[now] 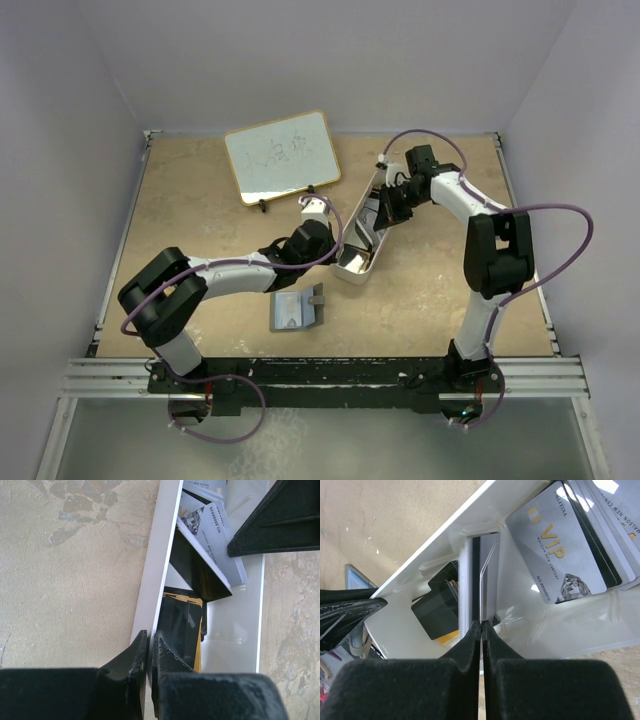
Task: Put the credit cards into the card holder
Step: Pick up the credit card from the storage box.
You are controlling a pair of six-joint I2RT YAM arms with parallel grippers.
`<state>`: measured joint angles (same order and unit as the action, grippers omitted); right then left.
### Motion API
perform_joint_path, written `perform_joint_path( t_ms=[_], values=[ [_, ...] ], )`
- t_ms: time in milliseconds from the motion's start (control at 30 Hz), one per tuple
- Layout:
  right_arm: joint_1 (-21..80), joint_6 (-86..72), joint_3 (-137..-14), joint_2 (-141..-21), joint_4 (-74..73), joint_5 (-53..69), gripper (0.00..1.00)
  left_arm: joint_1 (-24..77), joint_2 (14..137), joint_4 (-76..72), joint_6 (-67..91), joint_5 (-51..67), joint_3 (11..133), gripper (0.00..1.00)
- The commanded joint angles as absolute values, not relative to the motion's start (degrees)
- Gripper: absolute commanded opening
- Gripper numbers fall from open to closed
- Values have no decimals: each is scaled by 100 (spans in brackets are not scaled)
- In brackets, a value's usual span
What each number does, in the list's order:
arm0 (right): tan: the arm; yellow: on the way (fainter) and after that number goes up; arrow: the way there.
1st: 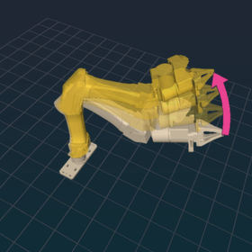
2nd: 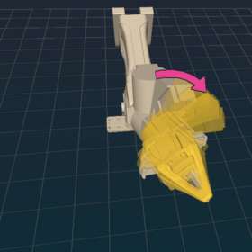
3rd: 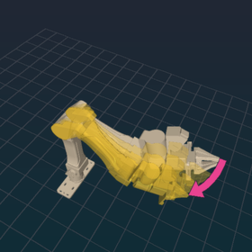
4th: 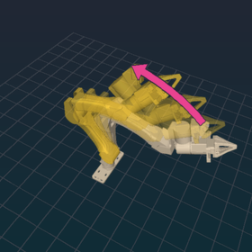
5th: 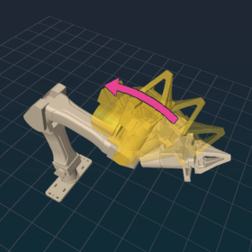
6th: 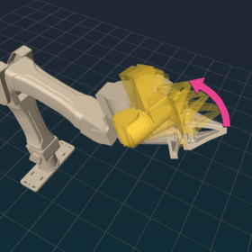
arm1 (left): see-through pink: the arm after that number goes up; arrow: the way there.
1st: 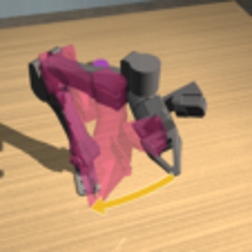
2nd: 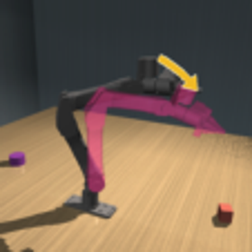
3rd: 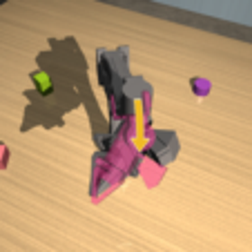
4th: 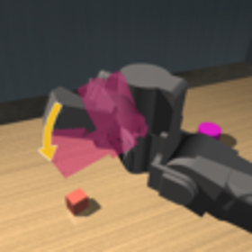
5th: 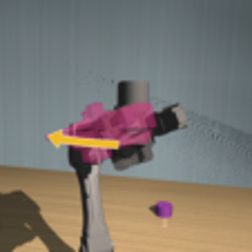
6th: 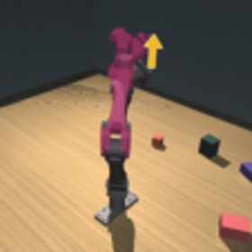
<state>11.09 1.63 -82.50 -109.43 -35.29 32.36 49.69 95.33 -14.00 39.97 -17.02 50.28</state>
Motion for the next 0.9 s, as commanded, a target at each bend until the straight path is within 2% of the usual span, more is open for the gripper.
perform_joint_path(
  t_ms=[0,200,300,333,367,633,867],
  values=[
    [1039,179,-8532,-10951,-3476,3387,0,4948,9505,-1608,4102,-1925,5305,0],
    [1028,96,-8697,-11010,-3425,3448,0,4948,9551,-1609,4154,-1900,5293,0],
    [1028,105,-8728,-11059,-3442,3491,7,4948,9565,-1633,4194,-1891,5278,0],
    [1028,108,-8721,-11094,-3427,3505,6,4947,9574,-1637,4211,-1890,5282,0],
    [1028,124,-8719,-11128,-3428,3564,0,4948,9574,-1649,4218,-1882,5276,0],
    [1028,150,-8620,-11228,-3338,3608,0,4944,9601,-1657,4245,-1850,5301,0],
    [1028,-144,-8567,-10695,-3213,2649,0,4948,9616,-1524,4269,-1941,5385,0]
  ],
)
